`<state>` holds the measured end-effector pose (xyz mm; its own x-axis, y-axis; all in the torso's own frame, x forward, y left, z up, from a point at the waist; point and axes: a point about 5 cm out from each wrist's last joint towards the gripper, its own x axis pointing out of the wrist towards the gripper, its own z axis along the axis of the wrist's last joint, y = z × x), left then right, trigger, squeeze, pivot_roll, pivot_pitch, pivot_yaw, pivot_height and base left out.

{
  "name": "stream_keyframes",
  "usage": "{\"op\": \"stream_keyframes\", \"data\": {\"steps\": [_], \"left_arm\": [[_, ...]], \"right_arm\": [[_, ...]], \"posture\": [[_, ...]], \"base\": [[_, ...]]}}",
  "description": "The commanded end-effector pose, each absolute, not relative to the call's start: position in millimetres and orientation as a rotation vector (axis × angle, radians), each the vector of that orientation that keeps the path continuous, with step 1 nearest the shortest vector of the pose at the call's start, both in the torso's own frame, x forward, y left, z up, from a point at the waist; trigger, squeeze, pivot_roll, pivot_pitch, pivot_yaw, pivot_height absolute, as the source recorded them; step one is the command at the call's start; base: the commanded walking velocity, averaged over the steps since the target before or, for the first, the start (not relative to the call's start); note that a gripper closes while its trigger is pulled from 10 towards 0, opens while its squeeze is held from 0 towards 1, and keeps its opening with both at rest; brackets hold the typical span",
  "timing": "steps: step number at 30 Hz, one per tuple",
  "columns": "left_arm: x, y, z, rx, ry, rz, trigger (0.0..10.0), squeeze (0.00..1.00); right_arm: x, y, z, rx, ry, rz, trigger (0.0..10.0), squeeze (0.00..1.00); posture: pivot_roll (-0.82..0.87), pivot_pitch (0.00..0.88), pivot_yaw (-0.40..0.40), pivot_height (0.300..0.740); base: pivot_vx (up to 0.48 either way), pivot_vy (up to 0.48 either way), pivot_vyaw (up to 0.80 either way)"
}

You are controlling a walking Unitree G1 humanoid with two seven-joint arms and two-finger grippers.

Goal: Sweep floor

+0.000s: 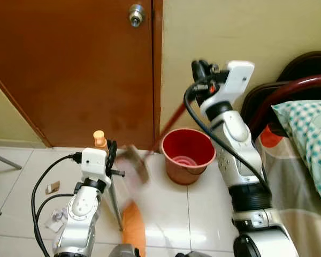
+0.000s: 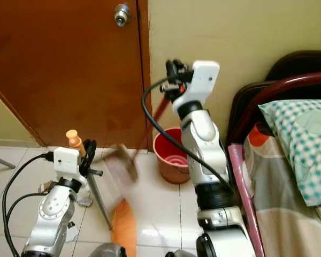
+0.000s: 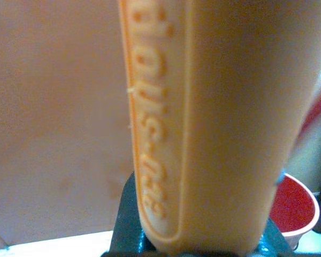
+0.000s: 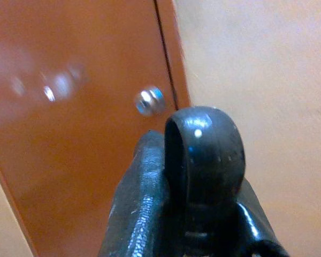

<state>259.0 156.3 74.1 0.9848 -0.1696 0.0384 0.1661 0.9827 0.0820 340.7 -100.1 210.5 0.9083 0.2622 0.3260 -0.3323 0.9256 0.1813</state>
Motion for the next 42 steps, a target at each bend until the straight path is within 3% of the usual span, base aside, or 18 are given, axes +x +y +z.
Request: {"op": "stream_keyframes", "data": {"steps": [1, 14, 27, 34, 42], "left_arm": [[255, 160, 65, 0.087, 0.008, -0.161, 10.0, 0.0], [262, 164, 77, 0.138, -0.033, -0.141, 10.0, 0.0], [256, 165, 79, 0.209, -0.034, -0.173, 10.0, 0.0], [266, 156, 87, 0.206, -0.076, -0.165, 10.0, 0.0], [260, 155, 86, 0.198, -0.078, -0.167, 10.0, 0.0]], "right_arm": [[341, -105, 215, 0.229, -0.32, 0.295, 10.0, 0.0], [319, -146, 130, 0.191, -0.057, 0.078, 10.0, 0.0], [302, -169, 94, 0.146, 0.051, -0.102, 10.0, 0.0], [291, -200, 71, 0.131, 0.151, -0.263, 10.0, 0.0], [294, -195, 72, 0.117, 0.145, -0.248, 10.0, 0.0]], "posture": [[0.01, 0.0, -0.009, 0.74], [0.02, 0.008, -0.001, 0.74], [0.04, 0.023, 0.013, 0.74], [0.02, 0.001, -0.012, 0.74], [0.01, 0.01, -0.012, 0.74]], "base": [[0.0, 0.0, 0.0], [0.0, 0.0, 0.0], [0.0, 0.0, 0.0], [0.0, 0.0, 0.0], [0.0, 0.0, -0.53]]}}
